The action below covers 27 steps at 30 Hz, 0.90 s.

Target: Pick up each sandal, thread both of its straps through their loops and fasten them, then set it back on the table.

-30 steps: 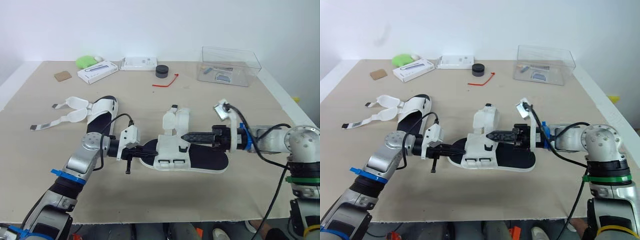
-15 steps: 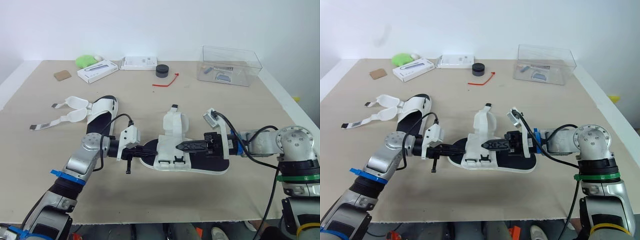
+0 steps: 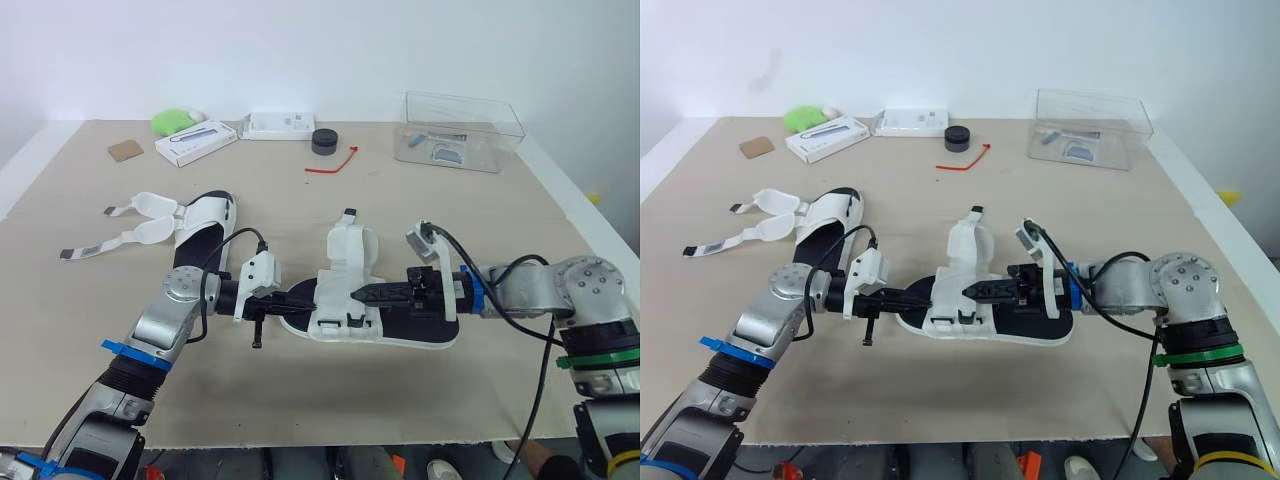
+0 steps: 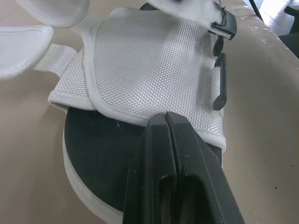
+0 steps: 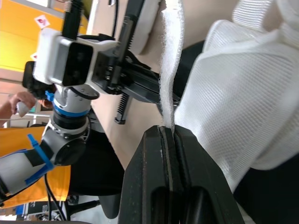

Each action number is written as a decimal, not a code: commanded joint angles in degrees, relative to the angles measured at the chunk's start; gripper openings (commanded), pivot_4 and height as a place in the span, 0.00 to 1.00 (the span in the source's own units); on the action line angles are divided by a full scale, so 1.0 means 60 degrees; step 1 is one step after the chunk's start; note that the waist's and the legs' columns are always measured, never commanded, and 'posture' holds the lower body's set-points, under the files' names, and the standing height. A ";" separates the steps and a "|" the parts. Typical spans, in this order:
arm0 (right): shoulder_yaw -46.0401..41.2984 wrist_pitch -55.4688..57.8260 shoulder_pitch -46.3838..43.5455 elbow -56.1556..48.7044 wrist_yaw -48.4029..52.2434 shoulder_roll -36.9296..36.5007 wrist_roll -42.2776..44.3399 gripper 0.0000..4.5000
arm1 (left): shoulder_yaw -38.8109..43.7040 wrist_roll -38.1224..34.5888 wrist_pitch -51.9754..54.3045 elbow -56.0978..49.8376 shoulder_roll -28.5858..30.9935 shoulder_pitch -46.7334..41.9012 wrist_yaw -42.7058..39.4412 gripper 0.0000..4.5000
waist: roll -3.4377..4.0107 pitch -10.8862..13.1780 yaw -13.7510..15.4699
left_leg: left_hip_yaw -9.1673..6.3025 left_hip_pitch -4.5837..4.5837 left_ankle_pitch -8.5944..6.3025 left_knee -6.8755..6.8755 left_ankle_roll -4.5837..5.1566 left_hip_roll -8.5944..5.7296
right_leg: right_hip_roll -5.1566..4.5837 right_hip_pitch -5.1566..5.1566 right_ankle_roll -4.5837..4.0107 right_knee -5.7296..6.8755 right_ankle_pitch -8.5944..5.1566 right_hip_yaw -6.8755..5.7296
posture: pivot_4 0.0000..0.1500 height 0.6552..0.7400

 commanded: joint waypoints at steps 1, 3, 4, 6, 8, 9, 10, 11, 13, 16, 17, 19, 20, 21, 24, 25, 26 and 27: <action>-0.0160 -0.0241 -0.0188 -0.0057 -0.0123 -0.0144 0.0224 0.01 | -0.0004 -0.0035 -0.0122 -0.0228 -0.0070 -0.0004 0.0012 0.00 | 0.0000 0.0000 0.0000 | 0.0000 0.0000 0.0000 0.0000 0.0000 0.0000 | 0.0000 0.0000 0.0000 0.0000 0.0000 0.0001 | 1.00 1.00; -0.0176 -0.0269 -0.0305 0.0049 -0.0138 -0.0134 0.0224 0.01 | 0.0000 -0.0028 -0.0128 -0.0206 -0.0081 -0.0017 0.0019 0.00 | 0.0000 0.0000 0.0001 | 0.0000 0.0000 0.0000 0.0001 0.0000 0.0000 | 0.0001 0.0000 0.0000 0.0000 0.0000 0.0001 | 1.00 1.00; -0.0183 -0.0279 -0.0395 0.0094 -0.0140 -0.0131 0.0224 0.01 | 0.0002 -0.0027 -0.0132 -0.0194 -0.0089 -0.0027 0.0021 0.00 | 0.0000 0.0000 0.0001 | 0.0001 0.0000 0.0000 0.0001 0.0000 0.0000 | 0.0001 0.0000 0.0001 0.0000 0.0000 0.0001 | 1.00 1.00; -0.0198 -0.0298 -0.0558 0.0206 -0.0168 -0.0119 0.0224 0.01 | 0.0006 -0.0012 -0.0157 -0.0170 -0.0100 -0.0044 0.0025 0.00 | 0.0000 0.0000 0.0001 | 0.0001 -0.0001 0.0000 0.0002 0.0000 0.0000 | 0.0001 0.0000 0.0001 -0.0001 0.0001 0.0001 | 1.00 1.00; -0.0214 -0.0314 -0.0632 0.0282 -0.0200 -0.0101 0.0224 0.01 | 0.0027 -0.0009 -0.0163 -0.0147 -0.0109 -0.0063 0.0033 0.00 | 0.0000 0.0000 0.0001 | 0.0001 -0.0002 0.0000 0.0002 0.0000 0.0000 | 0.0000 0.0000 0.0001 -0.0003 0.0001 0.0001 | 1.00 1.00; -0.0209 -0.0302 -0.0630 0.0272 -0.0199 -0.0108 0.0224 0.01 | 0.0028 -0.0002 -0.0166 -0.0138 -0.0115 -0.0072 0.0036 0.00 | 0.0000 0.0000 0.0001 | 0.0001 -0.0002 0.0000 0.0002 0.0000 0.0000 | 0.0000 0.0000 0.0002 -0.0003 0.0001 0.0001 | 1.00 1.00; -0.0164 -0.0266 -0.0601 0.0187 -0.0185 -0.0146 0.0224 0.01 | 0.0031 0.0001 -0.0164 -0.0133 -0.0115 -0.0074 0.0032 0.00 | 0.0000 0.0000 0.0001 | -0.0001 -0.0003 0.0000 0.0002 0.0000 0.0000 | 0.0000 0.0000 0.0001 -0.0005 0.0001 -0.0001 | 1.00 1.00; -0.0130 -0.0240 -0.0554 0.0089 -0.0165 -0.0163 0.0224 0.01 | 0.0033 0.0006 -0.0168 -0.0131 -0.0112 -0.0072 0.0025 0.00 | 0.0000 0.0000 0.0001 | -0.0002 -0.0004 -0.0001 0.0001 0.0001 0.0000 | 0.0001 0.0000 0.0002 -0.0007 0.0001 -0.0002 | 1.00 1.00; -0.0087 -0.0213 -0.0447 -0.0058 -0.0143 -0.0170 0.0224 0.01 | 0.0036 0.0010 -0.0169 -0.0141 -0.0103 -0.0061 0.0013 0.00 | 0.0000 0.0000 0.0002 | -0.0003 -0.0007 -0.0002 0.0001 0.0004 0.0000 | 0.0000 0.0000 0.0002 -0.0010 0.0001 -0.0003 | 1.00 1.00; -0.0052 -0.0177 -0.0248 -0.0258 -0.0084 -0.0177 0.0224 0.01 | 0.0038 0.0014 -0.0165 -0.0149 -0.0092 -0.0052 0.0009 0.00 | 0.0000 0.0000 0.0002 | -0.0003 -0.0009 -0.0004 0.0001 0.0006 0.0000 | -0.0002 0.0000 0.0003 -0.0014 0.0001 -0.0003 | 1.00 1.00; -0.0063 -0.0171 -0.0213 -0.0287 -0.0055 -0.0179 0.0224 0.01 | 0.0034 0.0018 -0.0169 -0.0148 -0.0088 -0.0052 0.0003 0.00 | 0.0000 0.0000 0.0002 | -0.0002 -0.0009 -0.0004 0.0001 0.0006 0.0000 | -0.0003 0.0000 0.0004 -0.0016 0.0002 -0.0003 | 1.00 1.00; -0.0092 -0.0158 -0.0177 -0.0312 0.0000 -0.0180 0.0224 0.01 | 0.0031 0.0020 -0.0169 -0.0145 -0.0088 -0.0056 -0.0002 0.00 | 0.0000 0.0000 0.0002 | -0.0002 -0.0010 -0.0004 0.0001 0.0007 0.0000 | -0.0003 0.0000 0.0005 -0.0017 0.0003 -0.0002 | 1.00 1.00; -0.0110 -0.0151 -0.0179 -0.0308 0.0024 -0.0184 0.0224 0.01 | 0.0029 0.0022 -0.0168 -0.0138 -0.0089 -0.0062 -0.0006 0.00 | 0.0000 0.0000 0.0002 | -0.0001 -0.0010 -0.0004 0.0002 0.0006 0.0000 | -0.0003 0.0000 0.0006 -0.0017 0.0004 -0.0001 | 1.00 1.00; -0.0122 -0.0144 -0.0167 -0.0303 0.0042 -0.0190 0.0224 0.01 | 0.0027 0.0023 -0.0172 -0.0134 -0.0094 -0.0062 -0.0006 0.00 | 0.0000 0.0000 0.0002 | -0.0002 -0.0009 -0.0004 0.0001 0.0006 0.0000 | -0.0003 0.0000 0.0006 -0.0017 0.0004 -0.0002 | 1.00 1.00; -0.0136 -0.0133 -0.0124 -0.0256 0.0058 -0.0204 0.0224 0.01 | 0.0024 0.0023 -0.0184 -0.0124 -0.0103 -0.0065 -0.0013 0.00 | 0.0000 0.0000 0.0002 | -0.0003 -0.0010 -0.0004 0.0001 0.0007 0.0000 | -0.0002 0.0000 0.0006 -0.0017 0.0004 -0.0004 | 1.00 1.00; -0.0158 -0.0132 -0.0107 -0.0227 0.0075 -0.0193 0.0224 0.01 | 0.0024 0.0023 -0.0187 -0.0120 -0.0106 -0.0067 -0.0014 0.00 | 0.0000 0.0000 0.0002 | -0.0004 -0.0010 -0.0004 0.0001 0.0007 0.0000 | -0.0002 0.0000 0.0006 -0.0018 0.0004 -0.0004 | 1.00 1.00; -0.0200 -0.0129 -0.0090 -0.0176 0.0104 -0.0166 0.0224 0.01 | 0.0023 0.0026 -0.0192 -0.0116 -0.0106 -0.0068 -0.0015 0.00 | 0.0000 0.0000 0.0002 | -0.0003 -0.0010 -0.0004 0.0001 0.0007 0.0000 | -0.0002 0.0000 0.0006 -0.0019 0.0004 -0.0003 | 1.00 1.00; -0.0229 -0.0127 -0.0079 -0.0142 0.0124 -0.0146 0.0224 0.01 | 0.0022 0.0028 -0.0195 -0.0114 -0.0107 -0.0068 -0.0015 0.00 | 0.0000 0.0000 0.0002 | -0.0003 -0.0011 -0.0004 0.0001 0.0007 0.0000 | -0.0002 0.0000 0.0006 -0.0020 0.0003 -0.0004 | 1.00 1.00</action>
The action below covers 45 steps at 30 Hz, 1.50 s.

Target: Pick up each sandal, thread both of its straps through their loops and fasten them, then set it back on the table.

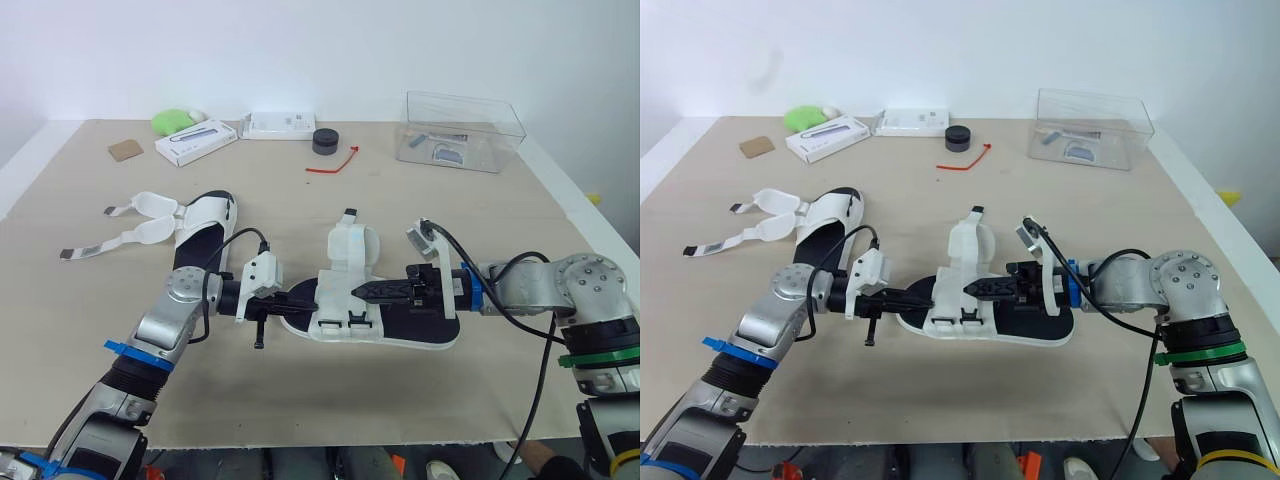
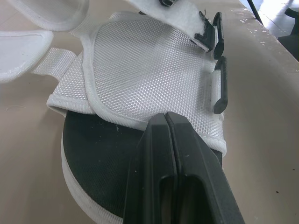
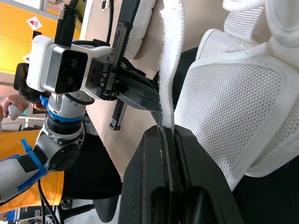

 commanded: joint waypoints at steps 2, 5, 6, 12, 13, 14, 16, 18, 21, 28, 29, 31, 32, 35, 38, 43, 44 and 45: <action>-0.0349 0.0058 0.0036 -0.0049 0.0214 -0.0100 0.0216 0.01 | 0.0021 -0.0001 -0.0133 -0.0116 0.0000 -0.0074 -0.0008 0.00 | 0.0000 0.0000 0.0000 | 0.0000 -0.0002 0.0000 0.0000 0.0000 0.0000 | -0.0001 0.0000 0.0000 -0.0002 0.0000 0.0000 | 1.00 1.00; -0.0392 0.0129 0.0072 0.0002 0.0312 -0.0115 0.0216 0.01 | 0.0014 0.0009 -0.0143 -0.0103 0.0003 -0.0078 -0.0014 0.00 | 0.0000 0.0000 0.0000 | 0.0001 -0.0003 -0.0001 0.0000 0.0001 0.0000 | -0.0001 0.0000 0.0000 -0.0003 0.0000 0.0000 | 1.00 1.00; -0.0400 0.0151 0.0092 0.0013 0.0339 -0.0122 0.0216 0.01 | 0.0011 0.0015 -0.0150 -0.0099 0.0007 -0.0075 -0.0019 0.00 | 0.0000 0.0000 0.0000 | 0.0000 -0.0002 -0.0001 0.0000 0.0001 0.0000 | -0.0001 0.0000 0.0001 -0.0003 0.0000 -0.0001 | 1.00 1.00; -0.0522 0.0215 0.0156 0.0049 0.0479 -0.0126 0.0216 0.01 | -0.0011 0.0048 -0.0167 -0.0114 0.0016 -0.0062 -0.0025 0.00 | 0.0000 0.0000 0.0000 | 0.0000 -0.0003 -0.0001 0.0000 0.0002 0.0000 | -0.0001 0.0000 0.0001 -0.0004 0.0000 0.0000 | 1.00 1.00; -0.0538 0.0234 0.0159 0.0055 0.0504 -0.0113 0.0216 0.01 | -0.0010 0.0047 -0.0164 -0.0114 0.0015 -0.0063 -0.0025 0.00 | 0.0000 0.0000 0.0001 | 0.0000 -0.0004 -0.0001 0.0000 0.0002 0.0000 | -0.0001 0.0000 0.0001 -0.0004 0.0000 -0.0001 | 1.00 1.00; -0.0553 0.0256 0.0169 0.0062 0.0528 -0.0098 0.0216 0.01 | -0.0010 0.0046 -0.0164 -0.0121 0.0014 -0.0057 -0.0026 0.00 | 0.0000 0.0000 0.0001 | 0.0000 -0.0004 -0.0001 0.0000 0.0002 0.0000 | -0.0001 0.0000 0.0001 -0.0004 0.0001 -0.0001 | 1.00 1.00; -0.0592 0.0284 0.0188 0.0079 0.0566 -0.0060 0.0216 0.01 | -0.0010 0.0045 -0.0161 -0.0137 0.0012 -0.0043 -0.0033 0.00 | 0.0000 0.0000 0.0001 | 0.0000 -0.0004 -0.0001 0.0000 0.0002 0.0000 | 0.0000 0.0000 0.0001 -0.0004 0.0001 -0.0001 | 1.00 1.00; -0.0639 0.0294 0.0187 0.0139 0.0589 -0.0010 0.0216 0.01 | -0.0013 0.0049 -0.0160 -0.0141 0.0009 -0.0038 -0.0046 0.00 | 0.0000 0.0000 0.0001 | -0.0001 -0.0004 -0.0001 0.0000 0.0002 0.0000 | 0.0000 0.0000 0.0001 -0.0004 0.0001 -0.0002 | 1.00 1.00; -0.0641 0.0310 0.0234 0.0166 0.0605 0.0019 0.0216 0.01 | -0.0018 0.0059 -0.0162 -0.0148 0.0014 -0.0027 -0.0056 0.00 | 0.0000 0.0000 0.0001 | -0.0001 -0.0004 -0.0001 0.0000 0.0002 0.0000 | 0.0000 0.0000 0.0001 -0.0004 0.0001 -0.0001 | 1.00 1.00; -0.0589 0.0316 0.0409 0.0180 0.0543 0.0155 0.0216 0.01 | -0.0029 0.0072 -0.0165 -0.0188 0.0018 0.0010 -0.0052 0.00 | 0.0000 0.0000 0.0001 | -0.0001 -0.0004 -0.0002 0.0000 0.0003 0.0000 | 0.0000 0.0000 0.0001 -0.0005 0.0001 -0.0001 | 1.00 1.00; -0.0588 0.0316 0.0426 0.0181 0.0525 0.0165 0.0216 0.01 | -0.0031 0.0073 -0.0165 -0.0194 0.0019 0.0015 -0.0051 0.00 | 0.0000 0.0000 0.0001 | -0.0002 -0.0004 -0.0002 0.0000 0.0003 0.0000 | 0.0001 0.0000 0.0001 -0.0005 0.0001 -0.0001 | 1.00 1.00; -0.0558 0.0303 0.0476 0.0175 0.0421 0.0154 0.0216 0.01 | -0.0032 0.0074 -0.0164 -0.0207 0.0019 0.0027 -0.0048 0.00 | 0.0000 0.0000 0.0000 | -0.0003 -0.0003 -0.0002 0.0000 0.0003 0.0001 | 0.0002 0.0000 0.0001 -0.0005 0.0001 -0.0002 | 1.00 1.00; -0.0535 0.0292 0.0502 0.0171 0.0354 0.0139 0.0216 0.01 | -0.0033 0.0075 -0.0164 -0.0210 0.0018 0.0030 -0.0046 0.00 | 0.0000 0.0000 0.0001 | -0.0003 -0.0003 -0.0002 0.0000 0.0003 0.0001 | 0.0002 0.0000 0.0001 -0.0005 0.0001 -0.0002 | 1.00 1.00; -0.0424 0.0240 0.0599 0.0046 0.0130 0.0026 0.0216 0.01 | -0.0036 0.0099 -0.0191 -0.0208 0.0006 0.0038 -0.0013 0.00 | 0.0000 0.0000 0.0000 | -0.0002 -0.0004 -0.0002 0.0000 0.0004 0.0001 | 0.0001 0.0000 0.0002 -0.0005 0.0001 -0.0002 | 1.00 1.00; -0.0356 0.0212 0.0669 -0.0180 -0.0001 -0.0084 0.0216 0.01 | -0.0065 0.0148 -0.0247 -0.0187 -0.0033 0.0050 0.0040 0.00 | 0.0000 0.0000 0.0001 | -0.0003 -0.0005 -0.0003 0.0000 0.0006 0.0000 | 0.0000 0.0000 0.0003 -0.0006 0.0000 -0.0002 | 1.00 1.00; -0.0266 0.0173 0.0717 -0.0599 -0.0060 -0.0271 0.0216 0.01 | -0.0093 0.0188 -0.0308 -0.0169 -0.0096 0.0065 0.0083 0.00 | 0.0000 0.0000 0.0001 | -0.0001 -0.0005 -0.0004 0.0000 0.0006 0.0000 | 0.0000 0.0000 0.0003 -0.0007 0.0000 -0.0001 | 1.00 1.00; -0.0254 0.0145 0.0734 -0.0663 -0.0083 -0.0310 0.0216 0.01 | -0.0097 0.0195 -0.0316 -0.0166 -0.0106 0.0065 0.0086 0.00 | 0.0000 0.0000 0.0001 | -0.0003 -0.0005 -0.0004 0.0000 0.0007 0.0000 | 0.0001 0.0000 0.0003 -0.0007 -0.0001 -0.0002 | 1.00 1.00; -0.0235 0.0115 0.0748 -0.0734 -0.0107 -0.0362 0.0216 0.01 | -0.0101 0.0202 -0.0323 -0.0160 -0.0116 0.0063 0.0091 0.00 | 0.0000 0.0000 0.0001 | -0.0005 -0.0005 -0.0004 0.0000 0.0006 0.0000 | 0.0002 0.0001 0.0004 -0.0008 -0.0001 -0.0004 | 1.00 1.00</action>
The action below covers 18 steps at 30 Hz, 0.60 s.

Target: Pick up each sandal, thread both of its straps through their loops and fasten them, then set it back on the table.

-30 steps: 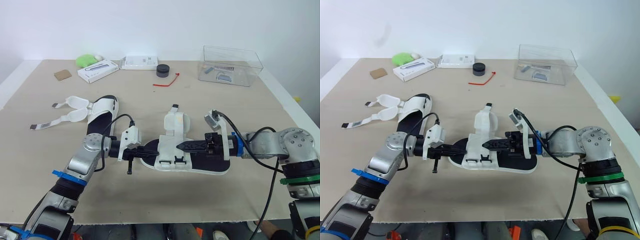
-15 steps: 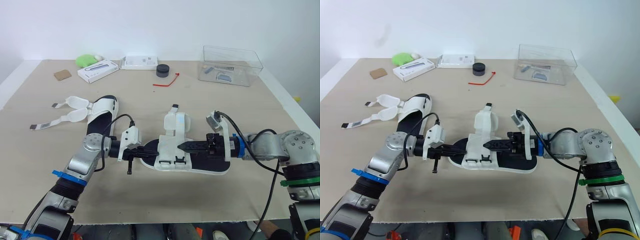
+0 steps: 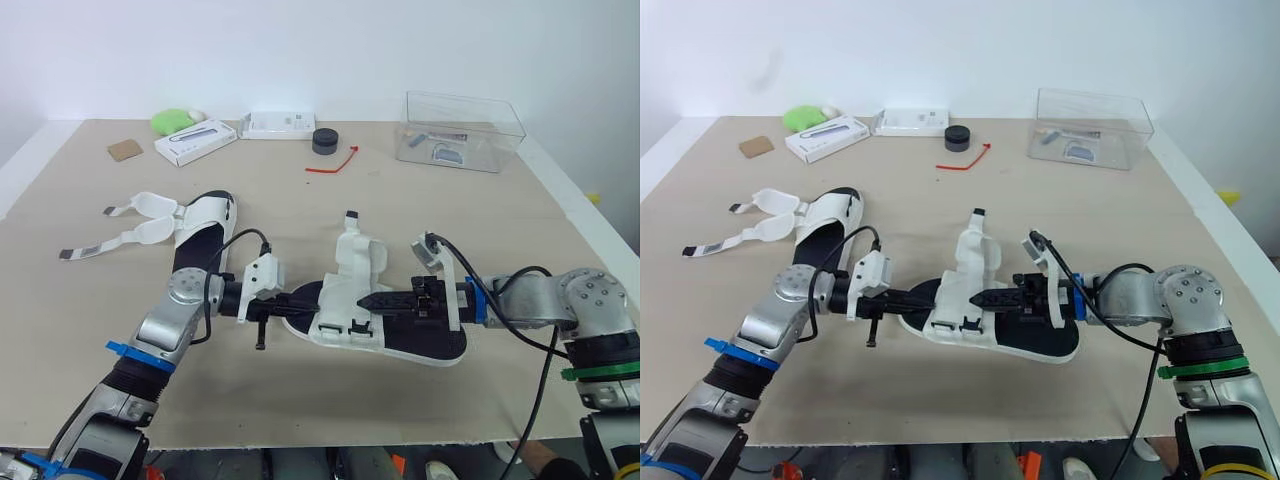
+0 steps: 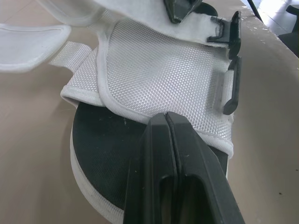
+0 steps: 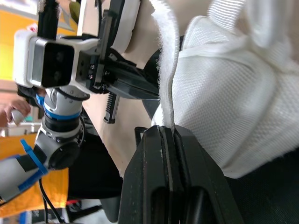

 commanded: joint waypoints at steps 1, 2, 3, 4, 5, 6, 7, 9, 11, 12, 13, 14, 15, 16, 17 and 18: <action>0.0094 -0.0074 0.0006 -0.0507 -0.0169 -0.0298 0.0203 0.01 | -0.0051 0.0048 -0.0134 -0.0154 -0.0014 0.0020 0.0055 0.00 | 0.0000 0.0000 0.0000 | 0.0001 0.0000 0.0000 0.0000 0.0000 0.0000 | -0.0001 0.0000 0.0000 0.0000 0.0000 0.0001 | 1.00 1.00; 0.0099 -0.0115 0.0017 -0.0542 -0.0219 -0.0325 0.0203 0.01 | -0.0060 0.0054 -0.0143 -0.0148 -0.0018 0.0023 0.0060 0.00 | 0.0000 0.0000 0.0000 | 0.0002 0.0000 0.0000 0.0000 0.0000 0.0000 | -0.0001 0.0000 0.0000 0.0000 0.0000 0.0001 | 1.00 1.00; 0.0094 -0.0150 0.0016 -0.0593 -0.0239 -0.0354 0.0203 0.01 | -0.0073 0.0059 -0.0154 -0.0145 -0.0025 0.0031 0.0062 0.00 | 0.0000 0.0000 0.0000 | 0.0002 0.0000 0.0000 0.0000 0.0000 -0.0001 | -0.0001 0.0000 0.0001 0.0000 0.0000 0.0002 | 1.00 1.00; 0.0084 -0.0177 0.0010 -0.0630 -0.0245 -0.0371 0.0203 0.01 | -0.0083 0.0061 -0.0159 -0.0142 -0.0029 0.0037 0.0062 0.00 | 0.0000 0.0000 0.0000 | 0.0002 0.0000 0.0000 0.0000 0.0000 -0.0001 | -0.0002 0.0000 0.0001 0.0000 0.0000 0.0002 | 1.00 1.00; 0.0067 -0.0193 -0.0003 -0.0655 -0.0226 -0.0381 0.0203 0.01 | -0.0092 0.0064 -0.0166 -0.0139 -0.0032 0.0041 0.0061 0.00 | 0.0000 0.0000 0.0000 | 0.0003 0.0000 0.0000 0.0000 0.0000 -0.0001 | -0.0002 0.0000 0.0001 0.0000 -0.0001 0.0002 | 1.00 1.00; 0.0033 -0.0198 -0.0036 -0.0701 -0.0169 -0.0398 0.0203 0.01 | -0.0107 0.0074 -0.0177 -0.0132 -0.0037 0.0047 0.0060 0.00 | 0.0000 0.0000 0.0000 | 0.0003 0.0000 0.0000 0.0000 0.0000 -0.0001 | -0.0002 0.0000 0.0001 0.0000 -0.0001 0.0002 | 1.00 1.00; 0.0005 -0.0207 -0.0063 -0.0738 -0.0136 -0.0412 0.0203 0.01 | -0.0121 0.0083 -0.0188 -0.0125 -0.0039 0.0051 0.0056 0.00 | 0.0000 0.0000 0.0000 | 0.0003 0.0000 0.0000 0.0000 0.0000 -0.0001 | -0.0002 0.0000 0.0001 0.0000 -0.0001 0.0002 | 1.00 1.00; -0.0034 -0.0230 -0.0096 -0.0787 -0.0098 -0.0435 0.0203 0.01 | -0.0141 0.0095 -0.0202 -0.0113 -0.0042 0.0056 0.0050 0.00 | 0.0000 0.0000 0.0000 | 0.0002 0.0000 0.0000 0.0000 0.0000 -0.0001 | -0.0002 0.0000 0.0001 0.0000 -0.0001 0.0002 | 1.00 1.00; -0.0066 -0.0253 -0.0078 -0.0852 -0.0059 -0.0485 0.0203 0.01 | -0.0157 0.0098 -0.0208 -0.0112 -0.0041 0.0063 0.0053 0.00 | 0.0000 0.0000 0.0000 | 0.0002 0.0000 0.0000 0.0000 0.0000 -0.0001 | -0.0002 0.0000 0.0001 0.0000 -0.0001 0.0002 | 1.00 1.00; -0.0077 -0.0260 -0.0061 -0.0881 -0.0036 -0.0507 0.0203 0.01 | -0.0166 0.0097 -0.0212 -0.0113 -0.0037 0.0067 0.0056 0.00 | 0.0000 0.0000 0.0000 | 0.0002 0.0000 0.0000 0.0000 0.0000 -0.0001 | -0.0002 0.0000 0.0001 -0.0001 -0.0001 0.0002 | 1.00 1.00; -0.0085 -0.0272 -0.0028 -0.0923 -0.0026 -0.0532 0.0203 0.01 | -0.0175 0.0099 -0.0217 -0.0112 -0.0034 0.0070 0.0061 0.00 | 0.0000 0.0000 0.0000 | 0.0002 0.0000 0.0000 0.0000 0.0000 -0.0001 | -0.0002 0.0000 0.0001 0.0000 0.0000 0.0002 | 1.00 1.00; -0.0081 -0.0285 0.0018 -0.0969 -0.0023 -0.0558 0.0203 0.01 | -0.0182 0.0102 -0.0222 -0.0108 -0.0029 0.0068 0.0062 0.00 | 0.0000 0.0000 0.0000 | 0.0002 -0.0001 0.0000 0.0000 0.0000 -0.0001 | -0.0003 0.0000 0.0001 0.0000 -0.0001 0.0002 | 1.00 1.00; -0.0072 -0.0303 0.0070 -0.1017 -0.0021 -0.0578 0.0203 0.01 | -0.0187 0.0108 -0.0231 -0.0101 -0.0025 0.0065 0.0063 0.00 | 0.0000 0.0000 0.0000 | 0.0002 -0.0001 0.0000 0.0000 0.0000 -0.0001 | -0.0003 0.0000 0.0002 -0.0001 -0.0001 0.0002 | 1.00 1.00; -0.0064 -0.0333 0.0126 -0.1066 -0.0025 -0.0589 0.0203 0.01 | -0.0192 0.0114 -0.0234 -0.0098 -0.0023 0.0061 0.0067 0.00 | 0.0000 0.0000 0.0001 | 0.0002 -0.0001 0.0000 0.0000 0.0001 -0.0001 | -0.0003 0.0000 0.0002 -0.0002 -0.0001 0.0002 | 1.00 1.00; -0.0047 -0.0361 0.0176 -0.1109 -0.0036 -0.0596 0.0203 0.01 | -0.0195 0.0123 -0.0242 -0.0091 -0.0022 0.0055 0.0071 0.00 | 0.0000 0.0000 0.0001 | 0.0001 -0.0002 -0.0001 0.0000 0.0001 -0.0001 | -0.0003 0.0000 0.0002 -0.0003 -0.0001 0.0001 | 1.00 1.00; -0.0035 -0.0398 0.0221 -0.1151 -0.0059 -0.0587 0.0203 0.01 | -0.0196 0.0131 -0.0252 -0.0080 -0.0024 0.0048 0.0077 0.00 | 0.0000 0.0000 0.0001 | 0.0002 -0.0002 -0.0001 0.0000 0.0001 -0.0001 | -0.0003 0.0000 0.0001 -0.0004 -0.0001 0.0001 | 1.00 1.00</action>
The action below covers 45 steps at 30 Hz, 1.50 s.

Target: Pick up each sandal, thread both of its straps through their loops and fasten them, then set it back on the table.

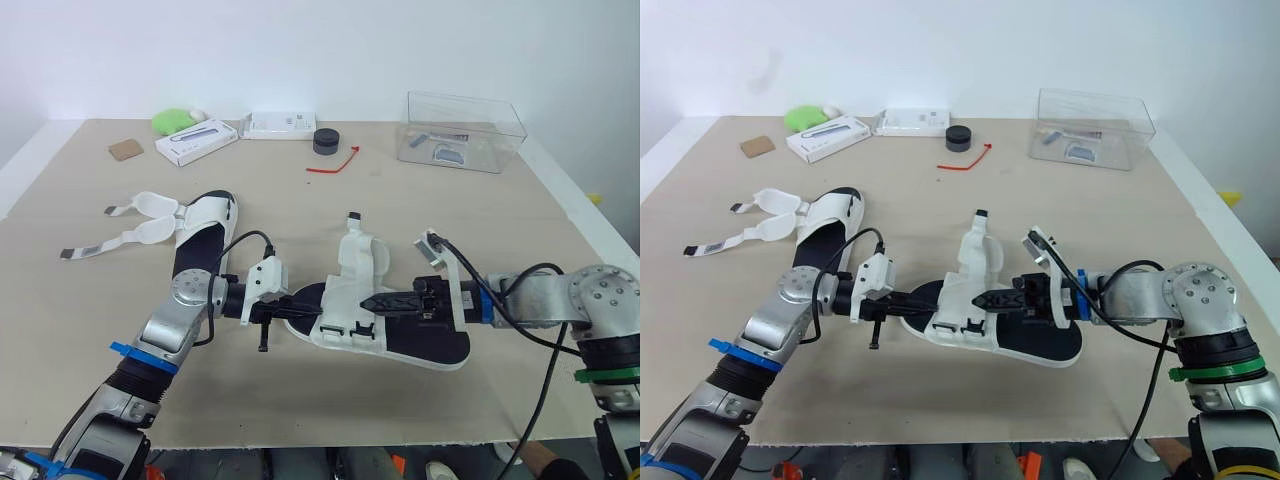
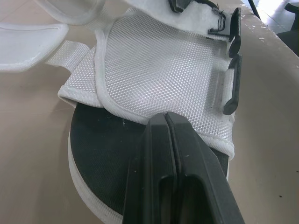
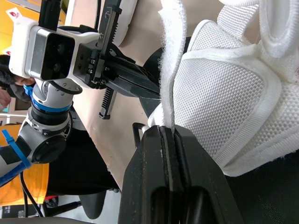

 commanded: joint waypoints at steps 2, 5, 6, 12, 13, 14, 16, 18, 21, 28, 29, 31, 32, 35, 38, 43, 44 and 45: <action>-0.0061 -0.0133 0.0173 -0.0451 0.0035 -0.0110 0.0203 0.01 | -0.0038 0.0079 -0.0109 -0.0057 -0.0003 0.0019 0.0039 0.00 | 0.0000 0.0000 0.0000 | 0.0000 0.0000 0.0000 0.0000 0.0000 0.0000 | 0.0001 0.0000 0.0000 0.0000 0.0000 0.0000 | 1.00 1.00; -0.0005 -0.0256 0.0312 -0.0551 -0.0150 -0.0051 0.0203 0.01 | -0.0037 0.0121 -0.0145 -0.0003 -0.0006 -0.0018 0.0040 0.00 | 0.0000 0.0000 0.0000 | -0.0002 0.0000 0.0000 0.0000 0.0001 0.0001 | 0.0002 0.0000 0.0000 0.0000 0.0000 -0.0001 | 1.00 1.00; 0.0020 -0.0317 0.0408 -0.0600 -0.0269 -0.0026 0.0203 0.01 | -0.0046 0.0148 -0.0168 0.0009 -0.0009 -0.0025 0.0047 0.00 | 0.0000 0.0000 0.0000 | -0.0002 0.0000 -0.0001 0.0000 0.0001 0.0001 | 0.0002 0.0000 0.0000 0.0000 0.0000 -0.0001 | 1.00 1.00; -0.0184 -0.0627 0.0787 -0.0613 -0.1144 0.0376 0.0203 0.01 | -0.0083 0.0238 -0.0258 0.0036 -0.0048 -0.0023 0.0090 0.00 | 0.0000 -0.0002 0.0000 | 0.0001 0.0002 -0.0001 0.0000 0.0001 0.0000 | 0.0002 0.0001 0.0001 0.0000 0.0001 0.0004 | 1.00 1.00; -0.0216 -0.0613 0.0779 -0.0628 -0.1167 0.0392 0.0203 0.01 | -0.0089 0.0246 -0.0266 0.0038 -0.0049 -0.0022 0.0096 0.00 | -0.0001 -0.0002 0.0000 | 0.0003 0.0003 -0.0001 0.0000 0.0001 0.0001 | 0.0002 0.0002 0.0003 0.0000 0.0002 0.0005 | 1.00 1.00; -0.0242 -0.0581 0.0744 -0.0651 -0.1135 0.0402 0.0203 0.01 | -0.0090 0.0256 -0.0279 0.0049 -0.0051 -0.0022 0.0104 0.00 | 0.0000 -0.0002 0.0000 | 0.0004 0.0005 -0.0001 0.0001 0.0001 0.0001 | 0.0003 0.0002 0.0005 0.0000 0.0004 0.0006 | 1.00 1.00; -0.0246 -0.0516 0.0657 -0.0760 -0.0996 0.0367 0.0203 0.01 | -0.0093 0.0268 -0.0302 0.0072 -0.0051 -0.0027 0.0110 0.00 | 0.0000 -0.0002 0.0000 | 0.0003 0.0006 -0.0001 0.0003 0.0001 0.0001 | 0.0002 0.0003 0.0007 0.0000 0.0005 0.0006 | 1.00 1.00; -0.0240 -0.0503 0.0578 -0.0880 -0.0868 0.0343 0.0203 0.01 | -0.0091 0.0282 -0.0336 0.0121 -0.0050 -0.0045 0.0111 0.00 | 0.0000 -0.0002 0.0000 | 0.0005 0.0006 -0.0001 0.0004 0.0001 0.0000 | 0.0003 0.0003 0.0007 0.0000 0.0006 0.0007 | 1.00 1.00; -0.0250 -0.0487 0.0376 -0.0954 -0.0667 0.0342 0.0203 0.01 | -0.0090 0.0306 -0.0384 0.0197 -0.0064 -0.0079 0.0124 0.00 | 0.0000 -0.0002 0.0000 | 0.0004 0.0006 -0.0001 0.0003 0.0001 0.0001 | 0.0004 0.0003 0.0007 0.0000 0.0005 0.0007 | 1.00 1.00; -0.0189 -0.0358 0.0126 -0.0925 -0.0196 0.0185 0.0203 0.01 | -0.0109 0.0328 -0.0440 0.0259 -0.0081 -0.0094 0.0117 0.00 | 0.0000 -0.0002 0.0000 | 0.0002 0.0005 -0.0001 0.0003 0.0002 0.0001 | 0.0004 0.0003 0.0007 0.0000 0.0006 0.0004 | 1.00 1.00; -0.0194 -0.0331 0.0118 -0.0888 -0.0112 0.0170 0.0203 0.01 | -0.0112 0.0331 -0.0447 0.0270 -0.0085 -0.0101 0.0116 0.00 | 0.0000 -0.0002 0.0000 | 0.0003 0.0004 -0.0001 0.0003 0.0002 0.0001 | 0.0003 0.0003 0.0007 -0.0002 0.0005 0.0005 | 1.00 1.00; -0.0205 -0.0281 0.0102 -0.0837 0.0026 0.0100 0.0203 0.01 | -0.0118 0.0335 -0.0460 0.0289 -0.0086 -0.0108 0.0117 0.00 | 0.0000 -0.0002 0.0000 | 0.0004 0.0003 -0.0002 0.0003 0.0003 0.0001 | 0.0002 0.0003 0.0007 -0.0003 0.0005 0.0005 | 1.00 1.00; -0.0214 -0.0262 0.0089 -0.0812 0.0094 0.0071 0.0203 0.01 | -0.0123 0.0338 -0.0469 0.0303 -0.0085 -0.0113 0.0117 0.00 | 0.0000 -0.0002 0.0000 | 0.0003 0.0002 -0.0002 0.0003 0.0003 0.0001 | 0.0002 0.0003 0.0007 -0.0003 0.0005 0.0005 | 1.00 1.00; -0.0195 -0.0229 0.0071 -0.0778 0.0255 -0.0017 0.0203 0.01 | -0.0139 0.0348 -0.0481 0.0315 -0.0080 -0.0118 0.0118 0.00 | 0.0000 -0.0002 0.0000 | 0.0003 0.0002 -0.0002 0.0003 0.0003 0.0001 | 0.0001 0.0003 0.0007 -0.0005 0.0005 0.0004 | 1.00 1.00; -0.0164 -0.0226 0.0113 -0.0827 0.0413 -0.0090 0.0203 0.01 | -0.0144 0.0347 -0.0486 0.0334 -0.0079 -0.0118 0.0121 0.00 | 0.0000 -0.0002 0.0000 | 0.0003 0.0002 -0.0002 0.0003 0.0003 0.0001 | 0.0001 0.0003 0.0007 -0.0005 0.0006 0.0004 | 1.00 1.00; -0.0071 -0.0383 0.0399 -0.1103 0.0306 -0.0222 0.0203 0.01 | -0.0153 0.0362 -0.0515 0.0377 -0.0077 -0.0138 0.0122 0.00 | 0.0000 -0.0002 0.0001 | 0.0003 0.0000 -0.0002 0.0003 0.0004 0.0000 | 0.0000 0.0003 0.0008 -0.0008 0.0005 0.0004 | 1.00 1.00; -0.0082 -0.0403 0.0411 -0.1125 0.0310 -0.0251 0.0203 0.01 | -0.0155 0.0367 -0.0527 0.0383 -0.0074 -0.0138 0.0125 0.00 | 0.0000 -0.0002 0.0001 | 0.0004 0.0000 -0.0002 0.0003 0.0004 0.0000 | -0.0001 0.0003 0.0008 -0.0008 0.0006 0.0004 | 1.00 1.00; -0.0090 -0.0416 0.0429 -0.1145 0.0318 -0.0286 0.0203 0.01 | -0.0155 0.0370 -0.0534 0.0387 -0.0071 -0.0137 0.0127 0.00 | 0.0000 -0.0002 0.0000 | 0.0003 0.0000 -0.0002 0.0003 0.0004 0.0000 | 0.0000 0.0003 0.0008 -0.0008 0.0005 0.0004 | 1.00 1.00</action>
